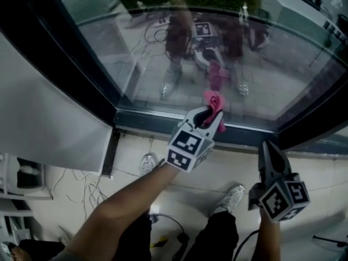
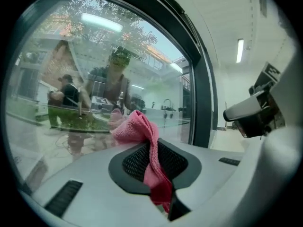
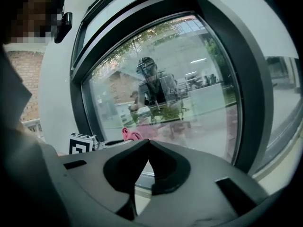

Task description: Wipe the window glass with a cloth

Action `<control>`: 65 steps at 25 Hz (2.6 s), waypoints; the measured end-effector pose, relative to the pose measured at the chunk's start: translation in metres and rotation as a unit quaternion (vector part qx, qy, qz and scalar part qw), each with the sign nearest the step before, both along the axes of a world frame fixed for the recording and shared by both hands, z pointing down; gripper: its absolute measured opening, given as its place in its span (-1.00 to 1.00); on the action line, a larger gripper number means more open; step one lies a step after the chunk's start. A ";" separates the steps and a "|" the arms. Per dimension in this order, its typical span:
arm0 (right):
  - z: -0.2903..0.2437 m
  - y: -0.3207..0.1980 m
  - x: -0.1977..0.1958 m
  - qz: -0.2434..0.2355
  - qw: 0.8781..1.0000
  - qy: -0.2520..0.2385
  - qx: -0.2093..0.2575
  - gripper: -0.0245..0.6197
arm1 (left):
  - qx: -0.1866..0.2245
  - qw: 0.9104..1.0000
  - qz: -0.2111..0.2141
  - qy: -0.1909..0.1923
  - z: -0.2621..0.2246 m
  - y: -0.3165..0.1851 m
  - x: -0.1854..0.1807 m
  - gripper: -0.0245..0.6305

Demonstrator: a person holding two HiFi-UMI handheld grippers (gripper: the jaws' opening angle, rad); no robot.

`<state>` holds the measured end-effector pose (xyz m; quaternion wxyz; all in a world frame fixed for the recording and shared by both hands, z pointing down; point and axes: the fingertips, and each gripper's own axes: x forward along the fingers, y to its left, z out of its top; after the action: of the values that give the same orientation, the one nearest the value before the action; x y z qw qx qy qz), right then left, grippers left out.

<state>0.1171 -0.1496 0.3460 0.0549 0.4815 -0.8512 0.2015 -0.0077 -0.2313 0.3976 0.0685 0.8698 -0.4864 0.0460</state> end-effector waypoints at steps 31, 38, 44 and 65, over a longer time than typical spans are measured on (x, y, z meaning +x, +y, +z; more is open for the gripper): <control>0.073 -0.019 -0.267 -0.193 0.978 0.078 -0.007 -0.90 | -0.073 0.953 -0.292 -0.030 0.128 0.038 -0.413 -0.77; 0.092 -0.035 -0.264 -0.205 0.975 0.085 -0.015 -0.90 | -0.094 0.940 -0.324 -0.057 0.164 0.021 -0.437 -0.77; 0.104 -0.039 -0.249 -0.200 0.975 0.090 -0.027 -0.90 | -0.104 0.938 -0.321 -0.081 0.186 0.007 -0.434 -0.77; 0.088 -0.043 -0.179 -0.152 0.986 0.063 -0.025 -0.90 | -0.115 0.946 -0.297 -0.052 0.173 -0.012 -0.358 -0.77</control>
<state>-0.0620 -0.1925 0.4345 0.1501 0.3568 -0.9041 0.1812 -0.3655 -0.2433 0.5710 0.1530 0.6684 -0.7171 0.1244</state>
